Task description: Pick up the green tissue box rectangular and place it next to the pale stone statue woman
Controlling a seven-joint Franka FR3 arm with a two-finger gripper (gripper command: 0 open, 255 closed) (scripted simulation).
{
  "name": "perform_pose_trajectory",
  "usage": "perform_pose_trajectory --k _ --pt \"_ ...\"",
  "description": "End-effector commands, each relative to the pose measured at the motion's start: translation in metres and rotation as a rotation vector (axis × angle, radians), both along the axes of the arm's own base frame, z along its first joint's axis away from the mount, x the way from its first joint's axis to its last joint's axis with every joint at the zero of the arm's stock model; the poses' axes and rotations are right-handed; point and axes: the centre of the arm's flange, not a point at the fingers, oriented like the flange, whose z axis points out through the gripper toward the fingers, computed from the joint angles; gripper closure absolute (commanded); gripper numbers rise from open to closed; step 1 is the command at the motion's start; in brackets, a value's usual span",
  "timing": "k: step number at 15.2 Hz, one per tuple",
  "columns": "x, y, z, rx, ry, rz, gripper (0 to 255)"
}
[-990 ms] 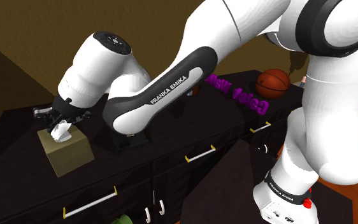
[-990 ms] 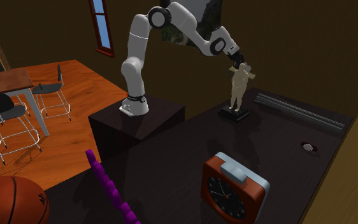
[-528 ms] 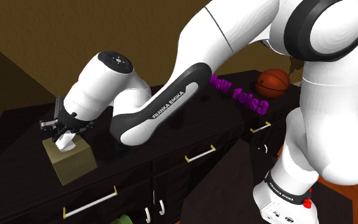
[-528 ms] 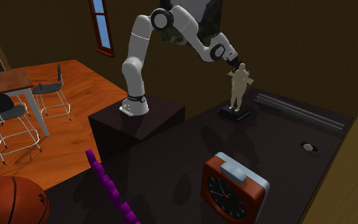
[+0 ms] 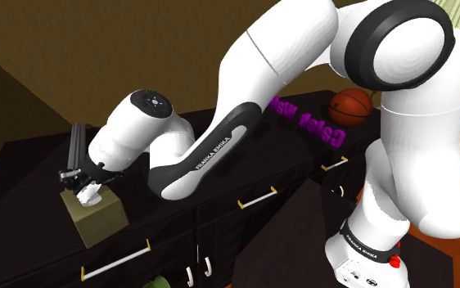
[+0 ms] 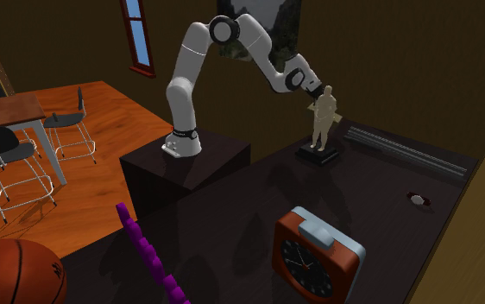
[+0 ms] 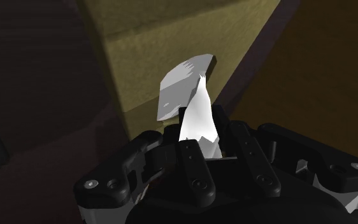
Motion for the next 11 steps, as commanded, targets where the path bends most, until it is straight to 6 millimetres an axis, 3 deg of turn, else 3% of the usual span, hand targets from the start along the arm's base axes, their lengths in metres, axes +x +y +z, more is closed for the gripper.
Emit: perform_pose_trajectory --k 1,7,11 --pt "0.000 -0.001 -0.010 0.001 0.000 0.000 255" --pt "0.000 -0.001 -0.042 0.001 0.000 0.000 255" --pt "0.000 -0.001 -0.042 0.001 0.000 0.000 255"
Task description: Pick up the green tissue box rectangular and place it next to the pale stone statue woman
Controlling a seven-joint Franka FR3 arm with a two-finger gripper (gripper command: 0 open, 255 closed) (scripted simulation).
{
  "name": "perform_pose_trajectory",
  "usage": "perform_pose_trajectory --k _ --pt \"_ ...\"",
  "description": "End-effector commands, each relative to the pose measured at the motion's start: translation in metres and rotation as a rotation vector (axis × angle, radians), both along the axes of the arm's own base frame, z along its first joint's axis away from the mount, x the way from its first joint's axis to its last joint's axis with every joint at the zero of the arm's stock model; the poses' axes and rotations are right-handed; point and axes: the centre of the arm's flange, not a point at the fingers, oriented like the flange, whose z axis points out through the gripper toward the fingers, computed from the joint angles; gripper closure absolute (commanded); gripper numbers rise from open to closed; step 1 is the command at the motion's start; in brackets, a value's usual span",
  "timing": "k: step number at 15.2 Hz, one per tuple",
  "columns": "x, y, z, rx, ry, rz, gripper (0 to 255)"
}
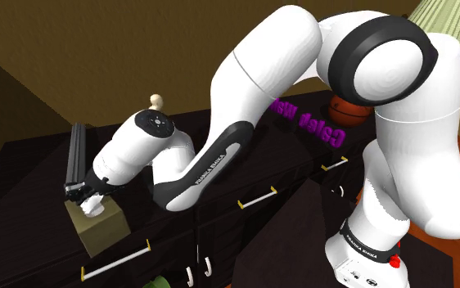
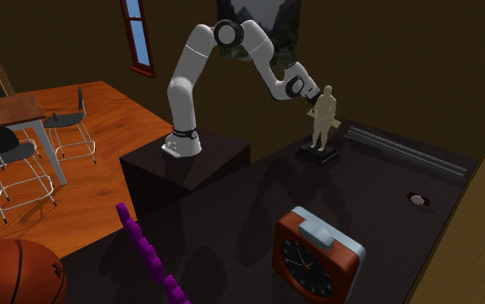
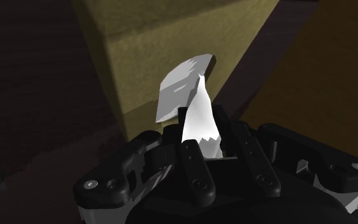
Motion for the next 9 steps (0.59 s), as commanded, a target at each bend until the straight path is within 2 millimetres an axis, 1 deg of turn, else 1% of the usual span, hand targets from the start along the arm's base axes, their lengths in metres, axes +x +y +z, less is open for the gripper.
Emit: perform_pose_trajectory --k 1,3,4,9 --pt "0.0014 -0.0031 -0.0054 -0.008 0.006 -0.005 255" --pt "0.0014 -0.0031 -0.0054 -0.008 0.006 -0.005 255" --pt "0.0014 -0.0027 -0.0061 -0.007 0.006 -0.005 0" --pt "0.0014 -0.0032 -0.0054 -0.008 0.006 -0.005 0"
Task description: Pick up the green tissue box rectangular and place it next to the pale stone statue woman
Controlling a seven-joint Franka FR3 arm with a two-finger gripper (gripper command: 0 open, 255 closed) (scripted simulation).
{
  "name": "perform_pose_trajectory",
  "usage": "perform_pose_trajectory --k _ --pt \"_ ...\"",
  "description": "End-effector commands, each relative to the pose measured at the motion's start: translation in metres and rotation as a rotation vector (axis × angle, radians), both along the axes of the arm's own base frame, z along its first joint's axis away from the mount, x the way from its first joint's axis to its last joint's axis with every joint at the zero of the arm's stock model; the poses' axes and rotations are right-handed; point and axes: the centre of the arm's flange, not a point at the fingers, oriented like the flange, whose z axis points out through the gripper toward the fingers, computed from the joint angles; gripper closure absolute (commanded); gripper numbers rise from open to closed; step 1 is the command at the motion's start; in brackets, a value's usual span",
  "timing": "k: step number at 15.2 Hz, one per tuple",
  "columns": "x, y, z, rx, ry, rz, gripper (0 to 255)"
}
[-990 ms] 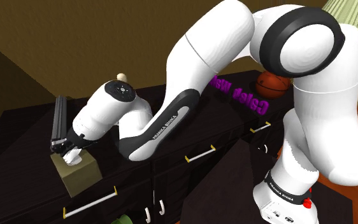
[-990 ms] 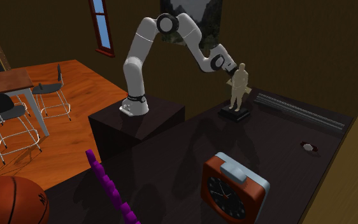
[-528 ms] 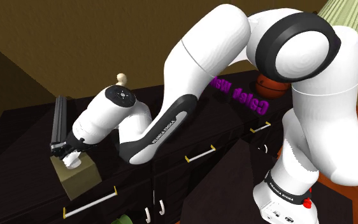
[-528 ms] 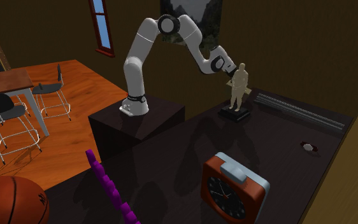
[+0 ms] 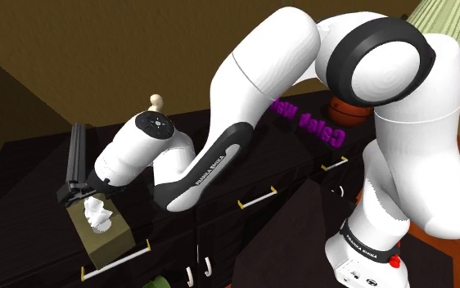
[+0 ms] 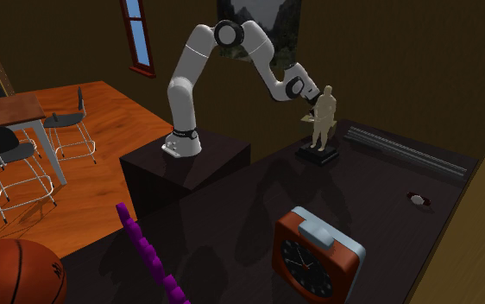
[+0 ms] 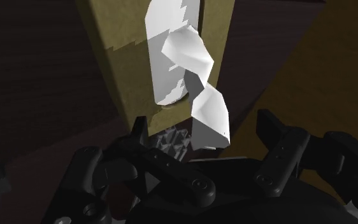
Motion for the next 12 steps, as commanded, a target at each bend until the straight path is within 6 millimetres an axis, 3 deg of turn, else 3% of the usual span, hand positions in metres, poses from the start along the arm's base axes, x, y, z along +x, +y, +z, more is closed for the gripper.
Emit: perform_pose_trajectory --k 1,4,12 --pt "-0.007 -0.006 0.010 0.000 0.000 0.000 0" --pt "-0.026 -0.020 0.038 0.000 0.000 0.000 0" --pt "-0.026 -0.020 0.038 0.000 0.000 0.000 0"
